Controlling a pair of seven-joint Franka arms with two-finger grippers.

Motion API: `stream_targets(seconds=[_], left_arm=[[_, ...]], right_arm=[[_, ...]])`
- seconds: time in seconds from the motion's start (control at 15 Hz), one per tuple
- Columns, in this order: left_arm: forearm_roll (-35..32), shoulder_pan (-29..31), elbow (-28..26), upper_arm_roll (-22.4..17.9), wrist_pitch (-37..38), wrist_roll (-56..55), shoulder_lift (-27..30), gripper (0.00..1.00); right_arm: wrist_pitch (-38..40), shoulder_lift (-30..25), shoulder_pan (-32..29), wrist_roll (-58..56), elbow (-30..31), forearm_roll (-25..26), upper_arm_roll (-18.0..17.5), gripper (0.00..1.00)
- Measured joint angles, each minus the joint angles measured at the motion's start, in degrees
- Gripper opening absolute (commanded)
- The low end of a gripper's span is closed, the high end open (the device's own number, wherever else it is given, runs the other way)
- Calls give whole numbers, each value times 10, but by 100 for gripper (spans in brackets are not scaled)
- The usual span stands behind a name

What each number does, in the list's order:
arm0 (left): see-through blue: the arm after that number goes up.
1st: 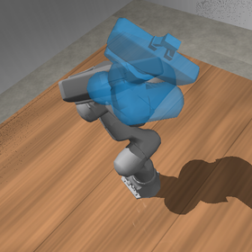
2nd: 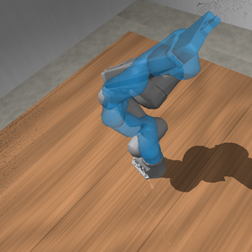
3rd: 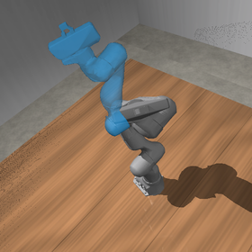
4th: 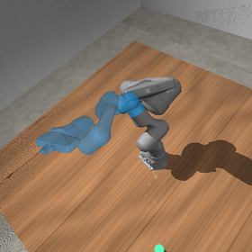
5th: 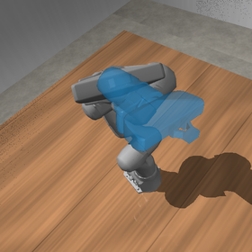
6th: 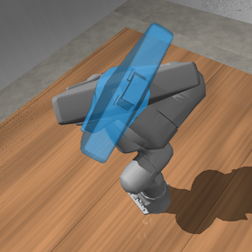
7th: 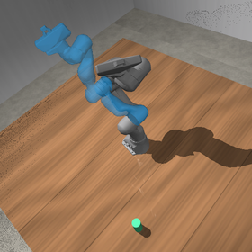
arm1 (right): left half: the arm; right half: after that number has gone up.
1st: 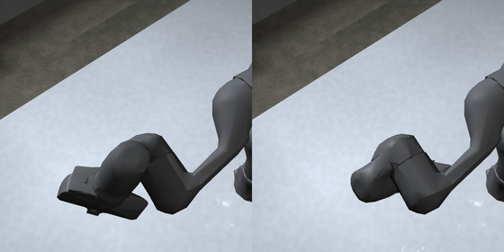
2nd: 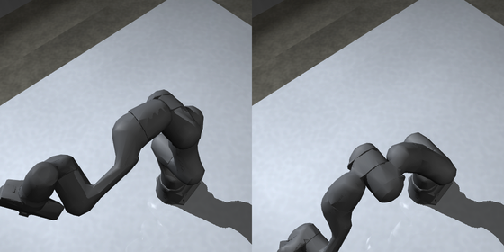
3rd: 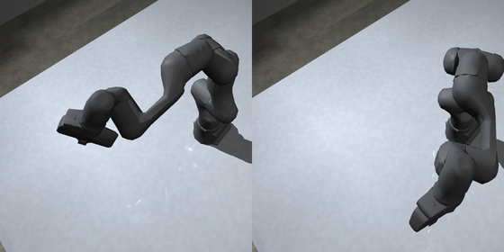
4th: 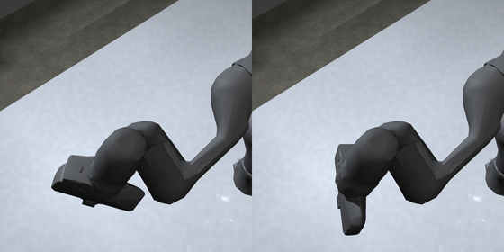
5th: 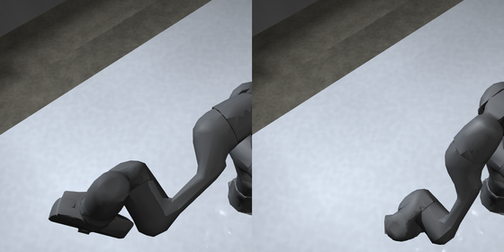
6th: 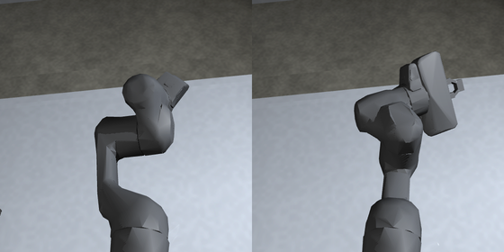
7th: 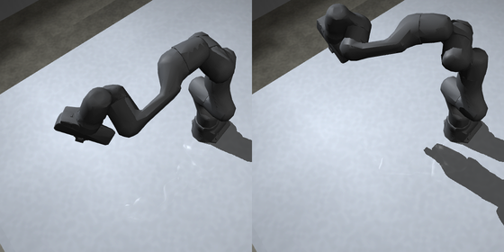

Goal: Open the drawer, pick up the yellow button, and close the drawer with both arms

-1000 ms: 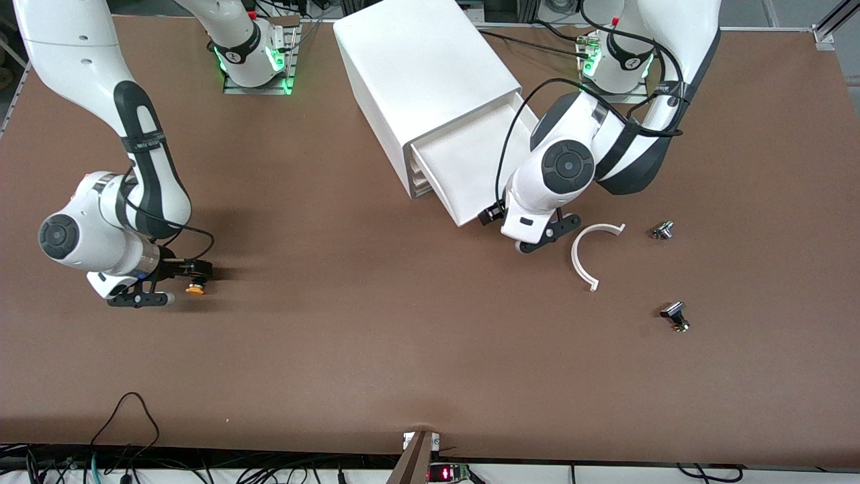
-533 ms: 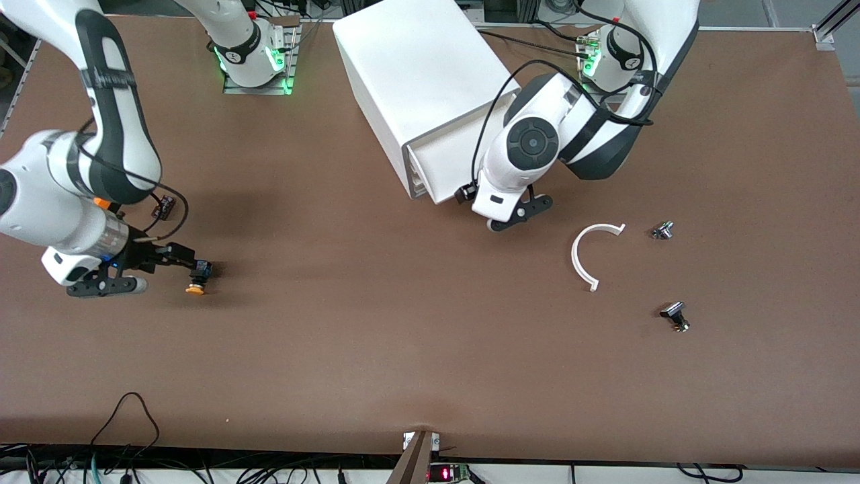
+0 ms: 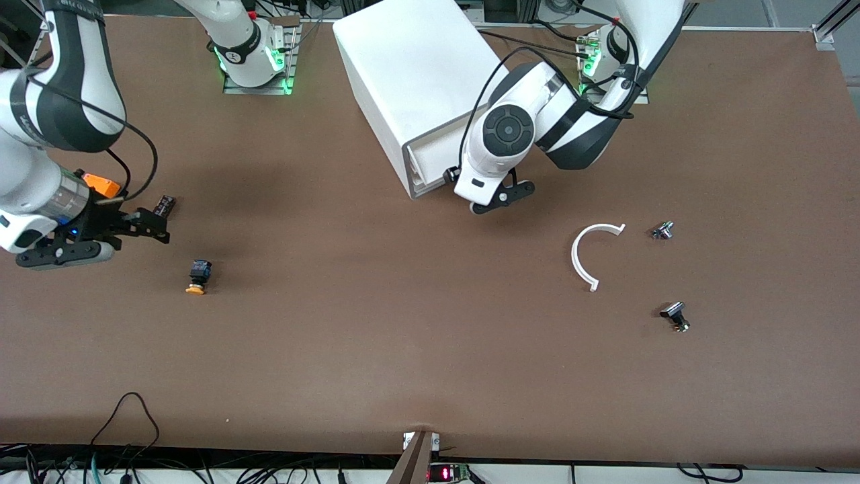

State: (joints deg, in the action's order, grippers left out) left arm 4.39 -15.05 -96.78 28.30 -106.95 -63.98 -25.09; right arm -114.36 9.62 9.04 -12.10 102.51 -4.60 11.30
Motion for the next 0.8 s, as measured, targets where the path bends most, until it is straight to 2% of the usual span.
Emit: stream_targets(seconds=[0.13,0.6,0.8], left_arm=[[2,0,-5,9,0,-1,0,97],[29,-1,-15,33,21,-1,-1,97],[31,-1,-17,41,21,-1,-3,97]], right_arm=[[33,-22,-2,19,-6,4,-3,100],[120,-105,-57,48,-13,11,-65,100],[141,-131,-67,75,-14,15,-78,100]])
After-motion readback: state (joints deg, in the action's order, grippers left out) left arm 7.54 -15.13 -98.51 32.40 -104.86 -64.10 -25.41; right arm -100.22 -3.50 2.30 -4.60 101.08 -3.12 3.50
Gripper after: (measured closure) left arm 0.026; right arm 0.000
